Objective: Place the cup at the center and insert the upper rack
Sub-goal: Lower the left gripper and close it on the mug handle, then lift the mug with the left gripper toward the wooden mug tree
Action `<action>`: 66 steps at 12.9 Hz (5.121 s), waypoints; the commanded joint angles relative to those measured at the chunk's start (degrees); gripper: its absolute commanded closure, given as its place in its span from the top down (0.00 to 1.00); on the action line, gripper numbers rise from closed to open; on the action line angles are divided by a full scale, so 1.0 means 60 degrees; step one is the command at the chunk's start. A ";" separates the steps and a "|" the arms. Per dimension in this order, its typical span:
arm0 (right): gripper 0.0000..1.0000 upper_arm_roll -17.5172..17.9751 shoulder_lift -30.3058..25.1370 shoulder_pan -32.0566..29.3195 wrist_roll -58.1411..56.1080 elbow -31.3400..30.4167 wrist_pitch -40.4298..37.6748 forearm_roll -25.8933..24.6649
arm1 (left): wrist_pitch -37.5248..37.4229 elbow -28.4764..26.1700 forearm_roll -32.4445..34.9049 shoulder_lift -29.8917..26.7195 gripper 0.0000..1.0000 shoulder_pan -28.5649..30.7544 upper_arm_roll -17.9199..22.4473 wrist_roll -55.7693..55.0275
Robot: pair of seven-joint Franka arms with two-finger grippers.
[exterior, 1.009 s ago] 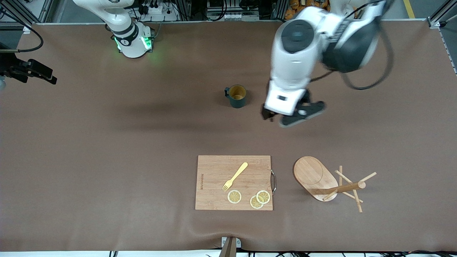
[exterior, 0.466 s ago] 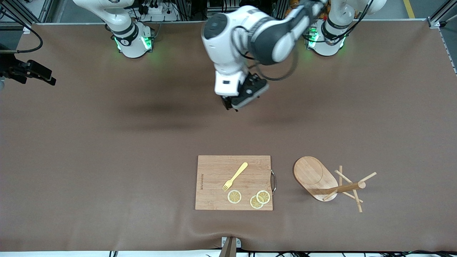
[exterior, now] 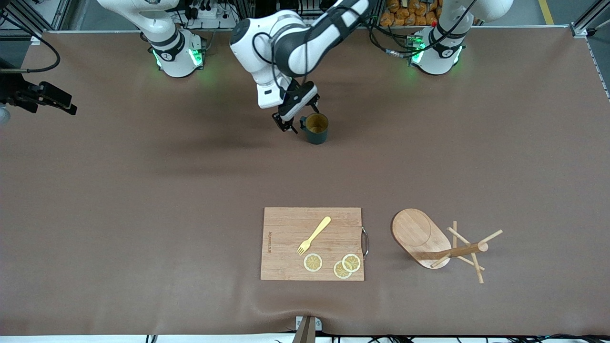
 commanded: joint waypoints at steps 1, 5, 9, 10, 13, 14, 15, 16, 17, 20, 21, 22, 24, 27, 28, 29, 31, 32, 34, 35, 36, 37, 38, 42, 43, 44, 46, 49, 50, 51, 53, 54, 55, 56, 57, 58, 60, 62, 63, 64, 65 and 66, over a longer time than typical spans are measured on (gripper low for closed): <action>1.00 0.0059 -0.0059 -0.0055 -0.0047 -0.0068 0.0117 -0.0159 | -0.0656 0.0286 0.0253 0.0455 1.00 -0.0624 0.0125 -0.0814; 1.00 0.0059 -0.0088 -0.0070 -0.0047 -0.0068 0.0088 -0.0159 | -0.0658 0.0301 0.0340 0.0880 1.00 -0.1093 0.0140 -0.1724; 1.00 0.0030 -0.0073 -0.0128 -0.0149 -0.0082 0.0103 -0.0159 | -0.0570 0.0388 0.0737 0.1335 1.00 -0.1372 0.0126 -0.2691; 1.00 0.0015 -0.0088 -0.0143 -0.0164 -0.0082 0.0103 -0.0159 | -0.0570 0.0374 0.0751 0.1364 1.00 -0.1401 0.0111 -0.2794; 1.00 0.0001 -0.0059 -0.0143 -0.0164 -0.0112 0.0132 -0.0159 | -0.0497 0.0388 0.0751 0.1583 0.94 -0.1489 0.0125 -0.3173; 1.00 0.0001 -0.0059 -0.0172 -0.0164 -0.0097 0.0147 -0.0159 | -0.0235 0.0418 0.0780 0.1642 0.94 -0.1489 0.0126 -0.3495; 1.00 0.0001 -0.0059 -0.0201 -0.0164 -0.0097 0.0132 -0.0159 | 0.0028 0.0418 0.0896 0.1745 0.93 -0.1489 0.0126 -0.3774; 1.00 0.0001 -0.0059 -0.0202 -0.0164 -0.0097 0.0147 -0.0159 | 0.0074 0.0432 0.0985 0.1833 0.90 -0.1489 0.0126 -0.3864; 1.00 0.0001 -0.0059 -0.0202 -0.0164 -0.0097 0.0161 -0.0159 | 0.0075 0.0432 0.0985 0.1862 0.89 -0.1489 0.0126 -0.3894; 1.00 0.0001 -0.0059 -0.0202 -0.0164 -0.0126 0.0176 -0.0159 | 0.0075 0.0418 0.0971 0.1979 0.81 -0.1489 0.0096 -0.3909; 1.00 0.0001 -0.0059 -0.0202 -0.0179 -0.0126 0.0176 -0.0159 | 0.0075 0.0403 0.0971 0.1994 0.79 -0.1489 0.0096 -0.3909; 1.00 0.0001 -0.0059 -0.0260 -0.0208 -0.0141 0.0176 -0.0159 | 0.0089 0.0418 0.0971 0.2009 0.76 -0.1475 0.0111 -0.4068; 1.00 0.0001 -0.0059 -0.0348 -0.0398 -0.0141 0.0191 -0.0159 | 0.0133 0.0403 0.0971 0.2053 0.67 -0.1446 0.0111 -0.4392; 1.00 0.0001 -0.0044 -0.0348 -0.0398 -0.0141 0.0205 -0.0159 | 0.0148 0.0403 0.0854 0.2141 0.56 -0.1431 0.0111 -0.4436; 1.00 0.0001 -0.0044 -0.0348 -0.0398 -0.0141 0.0205 -0.0159 | 0.0148 0.0403 0.0839 0.2141 0.55 -0.1431 0.0111 -0.4451; 1.00 0.0001 -0.0044 -0.0348 -0.0398 -0.0141 0.0205 -0.0159 | 0.0148 0.0389 0.0766 0.2156 0.54 -0.1431 0.0111 -0.4509; 1.00 0.0001 -0.0044 -0.0348 -0.0398 -0.0141 0.0205 -0.0159 | 0.0148 0.0403 0.0766 0.2258 0.51 -0.1431 0.0111 -0.4509; 1.00 0.0001 -0.0044 -0.0348 -0.0398 -0.0141 0.0220 -0.0159 | 0.0177 0.0418 0.0780 0.2302 0.50 -0.1431 0.0111 -0.4495; 1.00 0.0001 -0.0044 -0.0333 -0.0398 -0.0141 0.0264 -0.0159 | 0.0396 0.0403 0.0780 0.2331 0.46 -0.1431 0.0111 -0.4538; 1.00 0.0001 -0.0044 -0.0333 -0.0398 -0.0141 0.0264 -0.0159 | 0.0412 0.0418 0.0780 0.2361 0.46 -0.1416 0.0111 -0.4539; 1.00 0.0001 -0.0030 -0.0333 -0.0398 -0.0141 0.0264 -0.0159 | 0.0426 0.0418 0.0780 0.2375 0.45 -0.1416 0.0111 -0.4539; 1.00 0.0001 -0.0029 -0.0333 -0.0398 -0.0141 0.0279 -0.0159 | 0.0441 0.0403 0.0780 0.2375 0.45 -0.1416 0.0111 -0.4539; 1.00 0.0001 -0.0029 -0.0333 -0.0398 -0.0141 0.0279 -0.0159 | 0.0441 0.0403 0.0780 0.2375 0.43 -0.1416 0.0111 -0.4539; 1.00 0.0001 -0.0029 -0.0333 -0.0413 -0.0141 0.0279 -0.0159 | 0.0441 0.0418 0.0780 0.2346 0.35 -0.1416 0.0111 -0.4524; 1.00 0.0001 -0.0029 -0.0333 -0.0413 -0.0141 0.0279 -0.0159 | 0.0441 0.0403 0.0780 0.2332 0.31 -0.1416 0.0111 -0.4538; 1.00 0.0001 -0.0029 -0.0348 -0.0413 -0.0141 0.0279 -0.0159 | 0.0427 0.0403 0.0780 0.2332 0.22 -0.1416 0.0111 -0.4539; 1.00 0.0001 -0.0029 -0.0348 -0.0413 -0.0141 0.0279 -0.0159 | 0.0426 0.0403 0.0780 0.2303 0.04 -0.1387 0.0111 -0.4495; 1.00 0.0001 -0.0029 -0.0435 -0.0442 -0.0170 0.0279 -0.0159 | 0.0324 0.0403 0.0780 0.1923 0.00 -0.1197 0.0111 -0.4363; 1.00 0.0001 -0.0029 -0.0450 -0.0515 -0.0185 0.0279 -0.0159 | 0.0295 0.0403 0.0780 0.1718 0.00 -0.1081 0.0096 -0.4189; 1.00 0.0001 -0.0029 -0.0465 -0.0530 -0.0185 0.0279 -0.0159 | 0.0295 0.0389 0.0766 0.1397 0.00 -0.0876 0.0096 -0.3853; 1.00 0.0001 -0.0029 -0.0480 -0.0545 -0.0185 0.0279 -0.0159 | 0.0295 0.0403 0.0576 0.0971 0.00 -0.0277 0.0082 -0.3311; 1.00 0.0001 -0.0015 -0.0465 -0.0545 -0.0185 0.0279 -0.0159 | 0.0295 0.0418 0.0561 0.0839 0.00 0.0002 0.0053 -0.2989; 1.00 0.0001 0.0014 -0.0465 -0.0530 -0.0185 0.0293 -0.0159 | 0.0309 0.0418 0.0546 0.0634 0.00 0.0266 0.0052 -0.2710; 1.00 0.0001 0.0014 -0.0465 -0.0530 -0.0185 0.0337 -0.0159 | 0.0324 0.0418 0.0488 0.0415 0.00 0.0602 0.0038 -0.2418; 1.00 0.0001 0.0000 -0.0465 -0.0545 -0.0185 0.0323 -0.0159 | 0.0367 0.0403 0.0342 0.0181 0.00 0.0968 0.0023 -0.2096; 1.00 0.0001 0.0000 -0.0480 -0.0545 -0.0185 0.0323 -0.0159 | 0.0426 0.0403 0.0167 -0.0010 0.00 0.1363 0.0009 -0.1701; 1.00 0.0001 0.0000 -0.0494 -0.0560 -0.0185 0.0337 -0.0159 | 0.0762 0.0403 -0.0214 -0.0435 0.00 0.2169 0.0008 -0.0982; 1.00 0.0001 0.0000 -0.0480 -0.0545 -0.0185 0.0337 -0.0159 | 0.0967 0.0403 -0.0725 -0.0933 0.00 0.3033 -0.0021 -0.0250; 1.00 0.0001 0.0000 -0.0480 -0.0545 -0.0185 0.0337 -0.0159 | 0.1157 0.0403 -0.1018 -0.1124 0.00 0.3457 -0.0021 0.0029; 1.00 0.0001 0.0014 -0.0480 -0.0545 -0.0185 0.0337 -0.0159 | 0.1275 0.0403 -0.1210 -0.1270 0.00 0.3897 -0.0035 0.0293; 1.00 0.0001 0.0014 -0.0480 -0.0559 -0.0185 0.0337 -0.0159 | 0.1291 0.0403 -0.1574 -0.1431 0.00 0.4322 -0.0036 0.0745; 1.00 0.0001 0.0014 -0.0480 -0.0545 -0.0185 0.0337 -0.0159 | 0.1320 0.0418 -0.1926 -0.1535 0.00 0.4688 -0.0036 0.1141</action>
